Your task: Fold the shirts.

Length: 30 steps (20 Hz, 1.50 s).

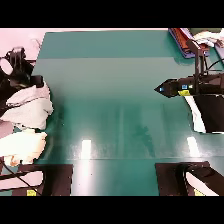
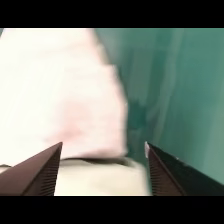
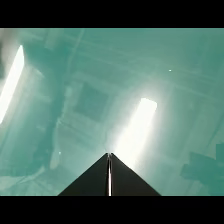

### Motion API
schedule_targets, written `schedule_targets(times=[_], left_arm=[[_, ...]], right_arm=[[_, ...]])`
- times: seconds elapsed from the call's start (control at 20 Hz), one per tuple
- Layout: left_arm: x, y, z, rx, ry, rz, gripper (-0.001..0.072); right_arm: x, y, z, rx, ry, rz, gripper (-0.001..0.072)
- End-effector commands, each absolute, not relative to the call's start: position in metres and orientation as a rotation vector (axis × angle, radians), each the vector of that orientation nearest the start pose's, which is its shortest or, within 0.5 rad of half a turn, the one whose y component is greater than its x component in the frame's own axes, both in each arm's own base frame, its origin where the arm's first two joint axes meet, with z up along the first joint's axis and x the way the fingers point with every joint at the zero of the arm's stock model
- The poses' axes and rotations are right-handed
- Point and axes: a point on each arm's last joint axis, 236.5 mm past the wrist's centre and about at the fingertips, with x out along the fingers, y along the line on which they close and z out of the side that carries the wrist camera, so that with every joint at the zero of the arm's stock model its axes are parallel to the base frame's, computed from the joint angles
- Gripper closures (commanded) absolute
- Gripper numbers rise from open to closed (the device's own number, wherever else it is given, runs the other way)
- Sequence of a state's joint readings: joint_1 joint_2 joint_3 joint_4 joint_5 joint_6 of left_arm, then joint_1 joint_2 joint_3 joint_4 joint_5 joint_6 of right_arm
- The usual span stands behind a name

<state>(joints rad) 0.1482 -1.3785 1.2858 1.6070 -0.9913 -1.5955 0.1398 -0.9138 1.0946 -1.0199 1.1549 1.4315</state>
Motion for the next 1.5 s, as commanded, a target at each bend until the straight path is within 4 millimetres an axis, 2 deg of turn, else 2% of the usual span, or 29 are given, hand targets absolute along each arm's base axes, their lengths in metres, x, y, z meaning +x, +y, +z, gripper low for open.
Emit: schedule_targets(times=[0.0,0.1,0.2,0.25,0.3,0.35,0.4,0.45,0.55,0.6,0.7,0.8,0.85,0.9,1.0,1.15,1.25,1.35,1.45], left_arm=[[0.435,0.107,-0.033,-0.105,1.189,0.227,0.0094],[0.435,0.107,-0.047,-0.108,1.213,0.225,0.0094],[0.436,0.107,-0.046,-0.114,1.212,0.227,0.0109],[0.438,0.107,-0.041,-0.124,1.21,0.235,0.0368],[0.441,0.108,-0.032,-0.125,1.203,0.238,0.0688],[0.447,0.109,-0.016,-0.123,1.172,0.239,0.0684],[0.457,0.11,0.012,-0.122,1.101,0.239,0.0685],[0.467,0.11,0.049,-0.119,1.008,0.237,0.0685],[0.477,0.106,0.148,-0.106,0.776,0.216,0.0686],[0.472,0.094,0.203,-0.094,0.658,0.172,0.0686],[0.446,0.064,0.293,-0.076,0.479,0.069,0.0687],[0.413,0.025,0.352,-0.089,0.361,-0.06,0.0687],[0.398,0.005,0.37,-0.102,0.322,-0.129,0.0687],[0.387,-0.016,0.379,-0.096,0.304,-0.196,0.0687],[0.374,-0.061,0.371,-0.06,0.352,-0.318,0.0687],[0.359,-0.149,0.328,-0.001,0.496,-0.556,0.0687],[0.347,-0.206,0.287,0.056,0.604,-0.698,0.0688],[0.327,-0.263,0.236,0.121,0.733,-0.833,0.0687],[0.309,-0.309,0.186,0.173,0.845,-0.933,0.0665]], right_arm=[[0.321,0.16,0.148,0.26,0.944,0.547,0.0699],[0.322,0.16,0.148,0.26,0.942,0.547,0.07],[0.322,0.16,0.149,0.26,0.941,0.546,0.0699],[0.322,0.16,0.149,0.262,0.94,0.547,0.0699],[0.322,0.161,0.15,0.267,0.938,0.55,0.07],[0.322,0.161,0.151,0.267,0.934,0.55,0.07],[0.321,0.161,0.154,0.265,0.925,0.551,0.07],[0.32,0.16,0.161,0.264,0.9,0.552,0.0699],[0.322,0.157,0.186,0.267,0.797,0.542,0.07],[0.324,0.155,0.205,0.27,0.721,0.534,0.07],[0.325,0.15,0.243,0.271,0.587,0.526,0.07],[0.322,0.148,0.277,0.255,0.506,0.531,0.07],[0.323,0.149,0.291,0.249,0.482,0.538,0.07],[0.325,0.15,0.304,0.243,0.462,0.544,0.07],[0.331,0.152,0.321,0.232,0.446,0.555,0.0699],[0.335,0.158,0.331,0.204,0.481,0.584,0.07],[0.337,0.162,0.334,0.185,0.512,0.602,0.0699],[0.337,0.165,0.336,0.167,0.539,0.619,0.0699],[0.337,0.166,0.339,0.157,0.546,0.626,0.0699]])
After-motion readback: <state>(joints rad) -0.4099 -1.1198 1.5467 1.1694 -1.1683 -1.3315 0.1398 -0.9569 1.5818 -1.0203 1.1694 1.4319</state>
